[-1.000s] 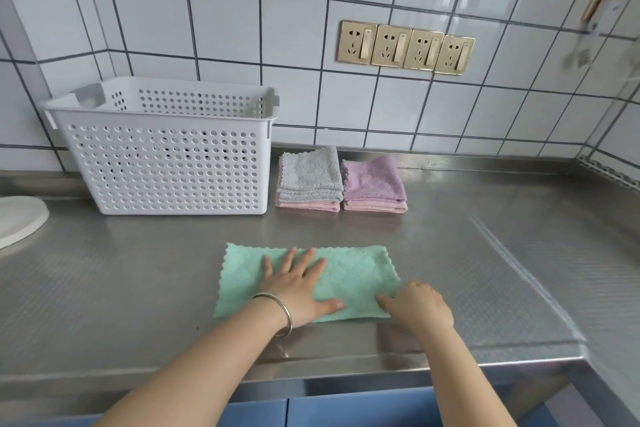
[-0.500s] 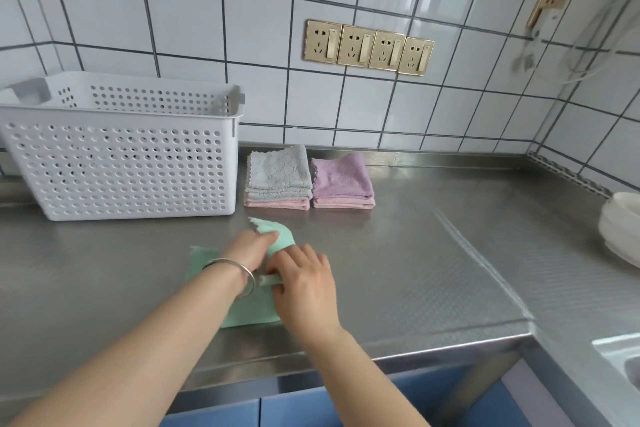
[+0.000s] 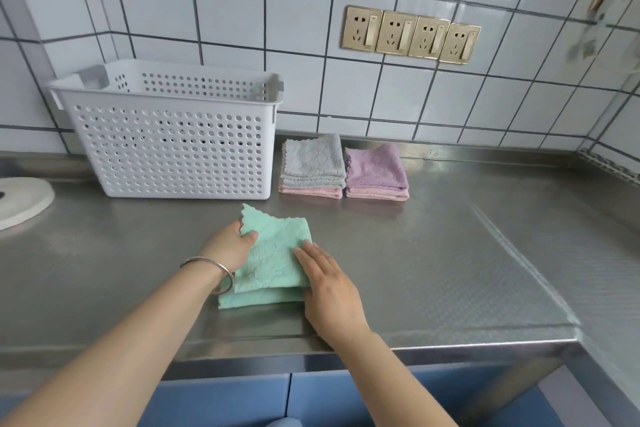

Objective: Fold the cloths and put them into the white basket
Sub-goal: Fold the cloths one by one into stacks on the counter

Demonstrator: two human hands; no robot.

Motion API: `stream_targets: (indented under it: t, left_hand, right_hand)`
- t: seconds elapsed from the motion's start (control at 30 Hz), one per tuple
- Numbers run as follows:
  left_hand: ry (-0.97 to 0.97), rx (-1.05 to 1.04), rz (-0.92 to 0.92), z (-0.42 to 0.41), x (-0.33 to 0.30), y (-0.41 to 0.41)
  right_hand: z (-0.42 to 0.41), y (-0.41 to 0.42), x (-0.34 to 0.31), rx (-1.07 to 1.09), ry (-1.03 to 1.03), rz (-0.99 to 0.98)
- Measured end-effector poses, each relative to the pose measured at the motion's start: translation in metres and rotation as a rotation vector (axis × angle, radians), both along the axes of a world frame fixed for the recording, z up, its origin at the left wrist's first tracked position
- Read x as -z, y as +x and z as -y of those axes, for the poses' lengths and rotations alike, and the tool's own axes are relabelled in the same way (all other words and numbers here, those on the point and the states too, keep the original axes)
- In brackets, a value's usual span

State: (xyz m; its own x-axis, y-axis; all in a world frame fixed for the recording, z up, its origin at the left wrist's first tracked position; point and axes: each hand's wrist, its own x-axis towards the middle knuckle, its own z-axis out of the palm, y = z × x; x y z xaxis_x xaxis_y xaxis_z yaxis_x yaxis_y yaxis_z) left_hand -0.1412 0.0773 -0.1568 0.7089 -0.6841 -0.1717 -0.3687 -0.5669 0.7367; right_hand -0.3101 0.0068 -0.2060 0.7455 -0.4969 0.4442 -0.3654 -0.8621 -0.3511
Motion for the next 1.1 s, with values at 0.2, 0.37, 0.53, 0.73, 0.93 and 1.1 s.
stream_targets:
  t: [0.2, 0.37, 0.53, 0.73, 0.93, 1.1]
  left_hand:
    - [0.104, -0.028, 0.187, -0.012, 0.009, 0.001]
    - [0.114, -0.058, 0.254, -0.015, 0.020, -0.002]
    - [0.079, -0.102, 0.342, -0.019, 0.023, -0.006]
    - [0.232, 0.207, 0.620, -0.019, 0.027, -0.018]
    - [0.374, 0.242, 0.567, -0.020, 0.042, -0.017]
    - [0.364, 0.269, 0.493, -0.014, 0.037, -0.012]
  right_hand:
    - [-0.007, 0.007, 0.001, -0.042, -0.038, -0.093]
    - [-0.003, 0.009, 0.003, -0.050, -0.057, -0.141]
    - [-0.004, 0.002, 0.002, -0.078, -0.038, -0.108]
    - [0.007, 0.025, -0.026, -0.064, 0.068, -0.258]
    - [0.012, 0.039, -0.008, 0.037, 0.102, -0.558]
    - [0.016, 0.043, -0.009, 0.058, 0.162, -0.534]
